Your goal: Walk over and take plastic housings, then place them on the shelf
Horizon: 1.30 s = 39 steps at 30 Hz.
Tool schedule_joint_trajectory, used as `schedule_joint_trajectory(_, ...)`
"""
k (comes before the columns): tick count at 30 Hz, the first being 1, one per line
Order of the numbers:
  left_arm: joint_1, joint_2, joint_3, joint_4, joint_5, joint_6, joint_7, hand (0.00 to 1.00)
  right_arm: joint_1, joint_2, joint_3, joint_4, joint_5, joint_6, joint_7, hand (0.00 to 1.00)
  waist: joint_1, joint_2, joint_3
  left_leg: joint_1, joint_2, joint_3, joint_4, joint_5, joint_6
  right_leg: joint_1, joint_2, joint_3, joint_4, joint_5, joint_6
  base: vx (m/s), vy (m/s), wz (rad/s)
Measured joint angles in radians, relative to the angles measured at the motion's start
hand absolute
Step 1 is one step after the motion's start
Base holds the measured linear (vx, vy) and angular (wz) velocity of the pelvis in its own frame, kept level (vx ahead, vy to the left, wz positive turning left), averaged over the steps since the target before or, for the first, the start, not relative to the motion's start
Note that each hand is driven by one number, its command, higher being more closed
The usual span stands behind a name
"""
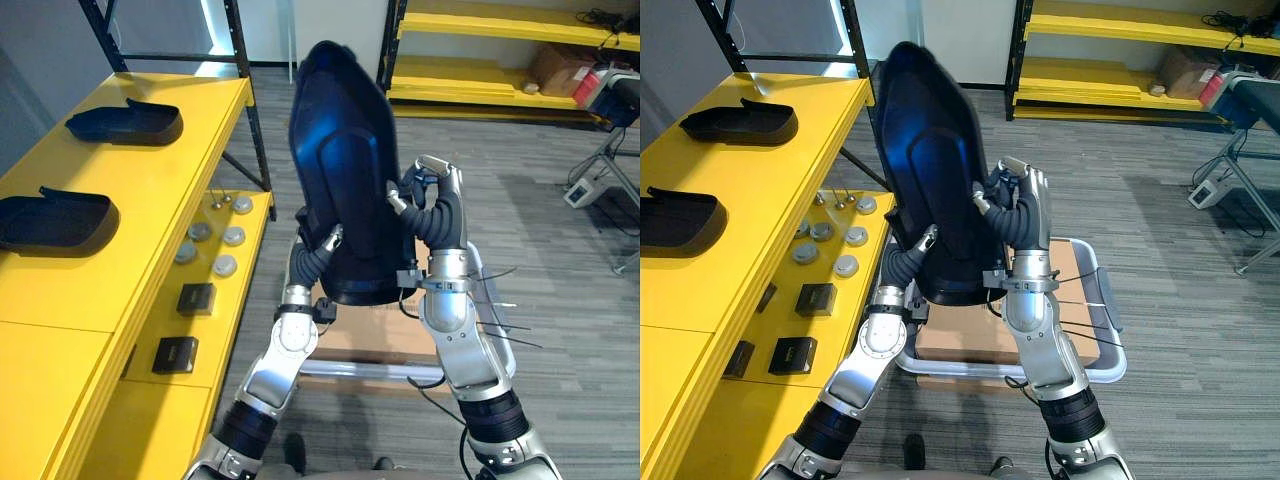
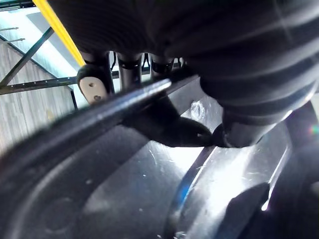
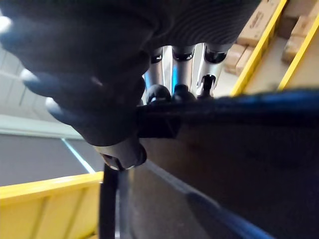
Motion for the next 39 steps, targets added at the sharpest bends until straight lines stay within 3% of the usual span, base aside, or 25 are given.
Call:
schedule_joint_trajectory(3,0.030,0.004,0.036,-0.001,0.003,0.003,0.003,1.00,0.003,-0.022,-0.033,-0.027,0.072,-0.048,0.018,0.00,-0.002,0.001,-0.010,0.004,0.000,0.006,-0.001,0.000,0.000,-0.002,0.000,0.007,0.000,0.000,0.000,-0.02,0.011,-0.05)
schedule_joint_trajectory(5,0.045,0.007,0.045,-0.003,0.013,0.004,0.004,1.00,0.007,-0.027,-0.077,-0.047,0.117,-0.054,0.020,0.00,-0.004,0.001,-0.012,0.006,0.001,0.009,-0.001,0.000,0.000,-0.002,0.000,0.010,0.001,0.001,0.000,-0.01,0.014,-0.06)
schedule_joint_trajectory(11,0.104,0.005,0.119,-0.076,0.019,0.004,0.007,1.00,0.054,-0.006,-0.356,-0.095,0.278,-0.124,0.009,0.00,-0.019,0.001,-0.014,0.008,0.001,0.021,-0.001,-0.001,0.000,-0.004,-0.001,0.022,-0.001,0.005,0.000,-0.01,0.010,-0.04)
schedule_joint_trajectory(12,0.104,0.005,0.119,-0.076,0.019,0.004,0.007,1.00,0.054,-0.006,-0.356,-0.095,0.278,-0.124,0.009,0.00,-0.019,0.001,-0.014,0.008,0.001,0.021,-0.001,-0.001,0.000,-0.004,-0.001,0.022,-0.001,0.005,0.000,0.00,0.000,0.00)
schedule_joint_trajectory(13,0.124,0.003,0.143,-0.101,0.019,0.003,0.008,1.00,0.084,0.008,-0.478,-0.092,0.317,-0.133,-0.027,0.00,-0.026,0.002,-0.014,0.008,0.001,0.021,-0.001,-0.001,0.000,-0.004,-0.001,0.022,-0.003,0.005,0.001,0.00,0.000,0.00)
schedule_joint_trajectory(15,0.140,0.000,0.157,-0.120,0.019,0.002,0.008,1.00,0.122,0.009,-0.570,-0.078,0.336,-0.136,-0.059,0.00,-0.027,0.002,-0.014,0.008,0.001,0.021,-0.001,-0.001,0.001,-0.004,-0.001,0.022,-0.004,0.005,0.001,0.00,0.000,0.00)
schedule_joint_trajectory(18,0.182,-0.014,0.185,-0.170,0.019,-0.002,0.007,1.00,0.224,0.014,-0.724,0.071,0.370,-0.145,-0.107,0.00,-0.042,0.002,-0.015,0.004,0.000,0.019,-0.001,-0.002,0.001,-0.004,0.000,0.021,-0.011,0.006,0.003,0.01,0.001,0.01)
schedule_joint_trajectory(21,0.224,-0.016,0.213,-0.226,0.019,-0.017,0.004,1.00,0.348,0.028,-0.809,0.356,0.440,-0.107,-0.111,0.00,-0.055,0.010,-0.020,-0.008,0.000,0.013,-0.001,-0.002,0.001,-0.010,0.002,0.015,-0.019,0.008,0.004,0.01,0.000,0.03)
schedule_joint_trajectory(25,0.237,-0.024,0.231,-0.256,0.018,-0.037,-0.002,1.00,0.426,0.048,-0.848,0.716,0.556,-0.064,-0.047,0.00,-0.057,0.035,-0.033,-0.026,0.000,0.004,-0.001,-0.002,0.001,-0.018,0.002,0.006,-0.016,0.009,0.004,0.04,0.001,0.06)
schedule_joint_trajectory(30,0.301,-0.040,0.231,-0.295,-0.001,-0.066,-0.044,1.00,0.500,0.137,-0.782,1.080,0.628,-0.010,0.131,0.00,-0.053,0.038,-0.034,-0.011,0.000,-0.002,-0.001,-0.004,0.001,0.003,0.001,-0.004,-0.015,0.004,0.005,0.02,0.003,0.05)
schedule_joint_trajectory(33,0.336,-0.041,0.218,-0.296,-0.022,-0.075,-0.045,1.00,0.506,0.169,-0.704,1.210,0.624,0.012,0.193,0.00,-0.050,0.037,-0.032,0.011,0.000,-0.002,-0.001,-0.014,-0.002,0.015,-0.005,-0.003,0.014,-0.018,0.007,-0.03,0.013,0.03)
schedule_joint_trajectory(39,0.362,-0.040,0.210,-0.297,-0.031,-0.084,-0.064,1.00,0.521,0.179,-0.594,1.248,0.583,0.033,0.219,0.00,-0.022,0.025,-0.024,0.015,-0.004,-0.040,-0.007,-0.024,-0.006,0.016,-0.019,-0.029,0.078,-0.063,0.006,-0.03,0.009,0.17)
